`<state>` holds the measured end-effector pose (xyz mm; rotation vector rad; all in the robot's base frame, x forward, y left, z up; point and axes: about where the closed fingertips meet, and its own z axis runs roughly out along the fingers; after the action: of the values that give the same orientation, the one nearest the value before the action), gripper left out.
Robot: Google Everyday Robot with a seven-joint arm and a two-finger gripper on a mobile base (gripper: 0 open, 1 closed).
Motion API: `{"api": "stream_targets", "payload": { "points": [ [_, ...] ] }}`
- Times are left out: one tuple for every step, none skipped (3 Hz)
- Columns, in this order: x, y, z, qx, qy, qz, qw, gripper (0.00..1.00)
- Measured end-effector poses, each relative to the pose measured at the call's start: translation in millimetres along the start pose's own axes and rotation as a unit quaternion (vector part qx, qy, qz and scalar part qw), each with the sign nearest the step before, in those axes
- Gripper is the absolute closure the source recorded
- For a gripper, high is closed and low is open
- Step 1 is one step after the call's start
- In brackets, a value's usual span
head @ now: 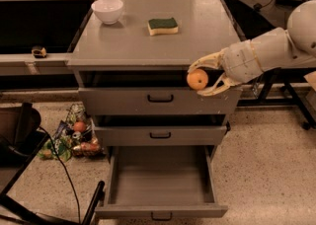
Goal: Pick orange from bottom drawer and place on counter
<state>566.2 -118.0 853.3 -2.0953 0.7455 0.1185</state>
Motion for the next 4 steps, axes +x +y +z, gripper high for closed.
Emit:
{"api": "stream_targets", "payload": {
  "points": [
    [0, 0, 0, 0.0, 0.0, 0.0, 1.0, 1.0],
    [9, -41, -7, 0.046, 0.021, -0.003, 0.9987, 1.0],
    [16, -95, -22, 0.1, 0.03, 0.029, 0.9941, 1.0],
    [43, -128, -25, 0.153, 0.007, 0.123, 0.9806, 1.0]
  ]
}}
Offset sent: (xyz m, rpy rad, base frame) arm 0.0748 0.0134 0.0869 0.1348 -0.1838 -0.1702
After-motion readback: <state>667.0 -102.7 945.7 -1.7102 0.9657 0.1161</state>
